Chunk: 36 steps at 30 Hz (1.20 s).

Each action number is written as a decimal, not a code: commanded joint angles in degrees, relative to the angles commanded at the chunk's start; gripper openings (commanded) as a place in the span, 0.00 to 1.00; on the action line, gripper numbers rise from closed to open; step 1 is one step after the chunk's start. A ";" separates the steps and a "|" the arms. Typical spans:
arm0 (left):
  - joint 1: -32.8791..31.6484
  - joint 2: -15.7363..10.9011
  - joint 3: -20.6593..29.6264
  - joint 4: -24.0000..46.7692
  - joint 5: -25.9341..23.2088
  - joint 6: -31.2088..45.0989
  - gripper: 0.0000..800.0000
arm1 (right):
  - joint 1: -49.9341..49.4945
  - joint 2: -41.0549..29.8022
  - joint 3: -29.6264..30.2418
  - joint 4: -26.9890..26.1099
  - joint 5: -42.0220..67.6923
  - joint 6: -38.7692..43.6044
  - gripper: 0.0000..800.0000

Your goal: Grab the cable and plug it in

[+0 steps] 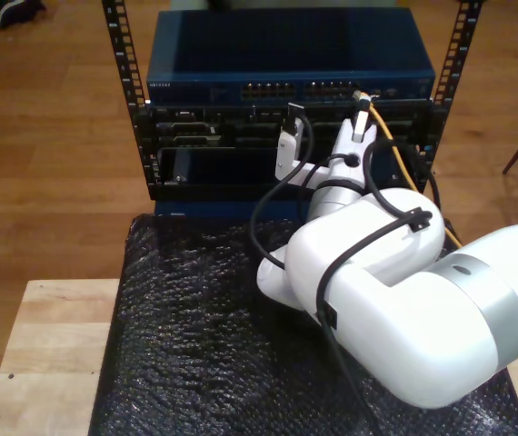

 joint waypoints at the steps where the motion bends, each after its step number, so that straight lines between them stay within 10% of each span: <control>1: 0.00 0.00 0.00 0.00 0.00 0.00 1.00 | 0.09 0.00 -0.18 0.18 0.00 -0.26 0.00; 36: 0.00 0.00 0.00 0.00 0.00 0.00 1.00 | -0.35 1.76 -4.04 0.35 1.76 -0.44 0.00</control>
